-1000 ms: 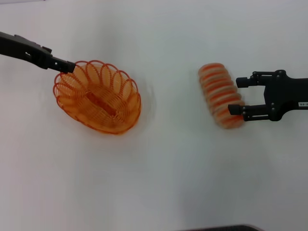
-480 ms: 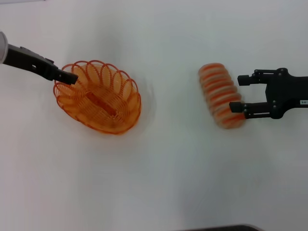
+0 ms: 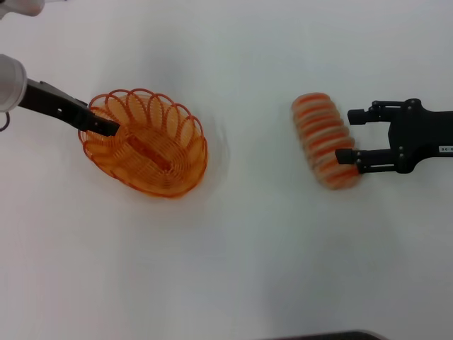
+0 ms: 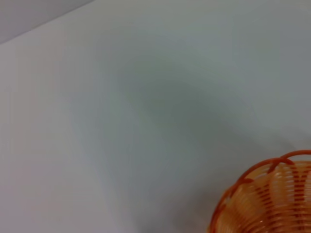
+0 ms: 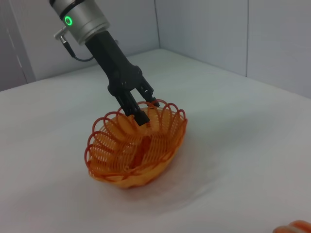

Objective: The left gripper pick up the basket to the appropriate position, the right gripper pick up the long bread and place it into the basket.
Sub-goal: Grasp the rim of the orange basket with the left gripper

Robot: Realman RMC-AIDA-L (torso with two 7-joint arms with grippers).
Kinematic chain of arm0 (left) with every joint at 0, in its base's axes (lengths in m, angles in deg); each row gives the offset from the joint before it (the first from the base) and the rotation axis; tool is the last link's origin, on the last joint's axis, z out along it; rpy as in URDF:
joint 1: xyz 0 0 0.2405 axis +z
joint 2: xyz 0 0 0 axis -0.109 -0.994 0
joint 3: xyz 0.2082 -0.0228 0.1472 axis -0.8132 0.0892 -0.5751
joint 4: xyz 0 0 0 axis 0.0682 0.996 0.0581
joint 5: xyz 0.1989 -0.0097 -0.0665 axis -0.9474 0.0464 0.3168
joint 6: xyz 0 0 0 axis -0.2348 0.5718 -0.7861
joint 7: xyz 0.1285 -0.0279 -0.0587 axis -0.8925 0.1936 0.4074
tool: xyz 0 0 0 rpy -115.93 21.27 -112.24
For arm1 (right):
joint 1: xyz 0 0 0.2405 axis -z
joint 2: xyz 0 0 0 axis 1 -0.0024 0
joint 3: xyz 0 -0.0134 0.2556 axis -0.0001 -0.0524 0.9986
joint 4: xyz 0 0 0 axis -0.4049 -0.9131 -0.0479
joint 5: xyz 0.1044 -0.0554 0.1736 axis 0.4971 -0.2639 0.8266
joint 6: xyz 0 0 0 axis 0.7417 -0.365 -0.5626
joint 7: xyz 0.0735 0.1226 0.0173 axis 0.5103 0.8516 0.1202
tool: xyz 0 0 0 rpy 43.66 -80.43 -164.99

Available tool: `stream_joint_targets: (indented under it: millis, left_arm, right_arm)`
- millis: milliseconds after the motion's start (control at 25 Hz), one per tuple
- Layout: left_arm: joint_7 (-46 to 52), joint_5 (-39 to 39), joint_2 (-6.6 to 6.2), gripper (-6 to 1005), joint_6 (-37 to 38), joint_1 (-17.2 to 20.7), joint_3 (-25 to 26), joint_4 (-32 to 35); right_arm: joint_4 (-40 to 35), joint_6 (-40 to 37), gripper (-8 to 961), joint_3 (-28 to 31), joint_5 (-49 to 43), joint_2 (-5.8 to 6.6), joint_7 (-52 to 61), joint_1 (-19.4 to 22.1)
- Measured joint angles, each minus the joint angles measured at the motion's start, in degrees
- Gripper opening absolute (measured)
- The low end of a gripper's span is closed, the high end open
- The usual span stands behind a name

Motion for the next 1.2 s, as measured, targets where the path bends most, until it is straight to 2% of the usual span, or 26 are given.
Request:
stream_joint_targets:
  millis: [160, 480, 720, 840, 1040, 1200]
  left_arm:
    - [-0.19, -0.16, 0.73, 782, 0.03, -0.04, -1.47, 0.13]
    - [0.82, -0.18, 1.16, 605, 0.2, -0.53, -3.41, 1.3]
    - [1.65, -0.25, 1.19, 372, 0.55, -0.96, -3.49, 1.72]
    - [2.2, -0.52, 1.18, 180, 0.77, -1.29, -3.59, 1.71]
    - [2.56, -1.35, 1.16, 119, 1.11, -1.56, -4.32, 1.56]
    - [3.52, -1.6, 1.22, 117, 1.82, -1.87, -5.32, 1.62]
  right_arm:
    - [0.0, 0.36, 805, 0.13, 0.08, -0.02, 0.0, -0.02]
    - [0.0, 0.54, 804, 1.24, 0.11, 0.0, -0.01, -0.14]
    - [0.01, 0.6, 804, 1.58, 0.14, -0.11, -0.01, -0.12]
    - [0.0, 0.33, 804, 1.87, 0.18, -0.11, -0.01, -0.12]
    - [0.01, 0.23, 803, 2.06, 0.19, -0.05, -0.01, -0.23]
    - [0.01, 0.18, 803, 2.1, 0.2, -0.03, -0.01, -0.26]
